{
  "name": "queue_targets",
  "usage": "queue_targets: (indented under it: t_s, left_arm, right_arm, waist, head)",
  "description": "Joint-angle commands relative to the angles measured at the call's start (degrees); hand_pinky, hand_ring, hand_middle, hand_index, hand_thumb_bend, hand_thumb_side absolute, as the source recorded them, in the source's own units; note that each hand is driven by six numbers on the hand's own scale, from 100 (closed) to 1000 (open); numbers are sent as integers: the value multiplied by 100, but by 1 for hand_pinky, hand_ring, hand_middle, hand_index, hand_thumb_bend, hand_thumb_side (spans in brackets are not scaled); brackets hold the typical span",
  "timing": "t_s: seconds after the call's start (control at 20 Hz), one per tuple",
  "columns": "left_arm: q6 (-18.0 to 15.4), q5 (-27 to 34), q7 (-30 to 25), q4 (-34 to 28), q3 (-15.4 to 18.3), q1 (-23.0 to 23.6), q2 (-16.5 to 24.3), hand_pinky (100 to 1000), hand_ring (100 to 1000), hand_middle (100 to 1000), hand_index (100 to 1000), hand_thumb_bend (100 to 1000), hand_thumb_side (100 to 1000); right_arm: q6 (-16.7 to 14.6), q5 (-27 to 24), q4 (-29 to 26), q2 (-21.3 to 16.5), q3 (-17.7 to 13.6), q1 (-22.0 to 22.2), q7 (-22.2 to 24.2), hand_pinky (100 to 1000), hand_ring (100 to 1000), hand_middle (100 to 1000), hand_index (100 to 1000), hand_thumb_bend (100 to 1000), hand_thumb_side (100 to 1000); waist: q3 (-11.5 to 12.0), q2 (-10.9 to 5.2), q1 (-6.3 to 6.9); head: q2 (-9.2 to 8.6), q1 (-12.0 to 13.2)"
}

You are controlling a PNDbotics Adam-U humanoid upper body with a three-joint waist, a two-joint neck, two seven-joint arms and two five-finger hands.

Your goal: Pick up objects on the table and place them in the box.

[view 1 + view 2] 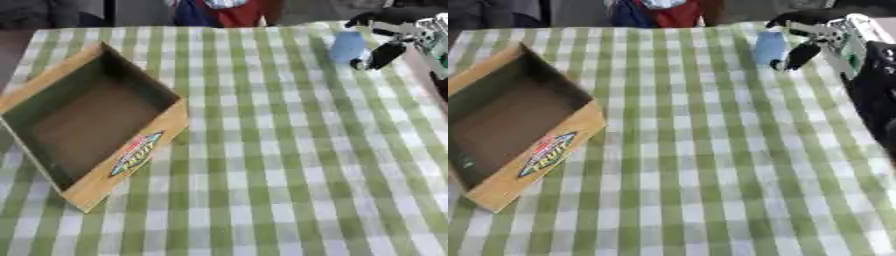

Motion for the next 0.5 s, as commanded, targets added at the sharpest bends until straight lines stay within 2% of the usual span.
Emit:
queue_targets:
  t_s: [0.05, 0.5]
  left_arm:
    - [-28, 6, 0, -111, 19, -78, 43, 663, 549, 603, 781, 100, 656]
    - [-29, -13, -9, -111, 19, -97, 23, 662, 548, 603, 782, 100, 658]
  right_arm:
    - [17, 14, -84, -311, -80, -64, -69, 887, 1000, 1000, 1000, 271, 219]
    - [50, -7, -3, -378, -140, 30, -153, 883, 997, 1000, 1000, 246, 220]
  waist:
    - [18, -86, -5]
    - [72, -15, -25]
  head:
    - [-117, -45]
    - [-206, -133]
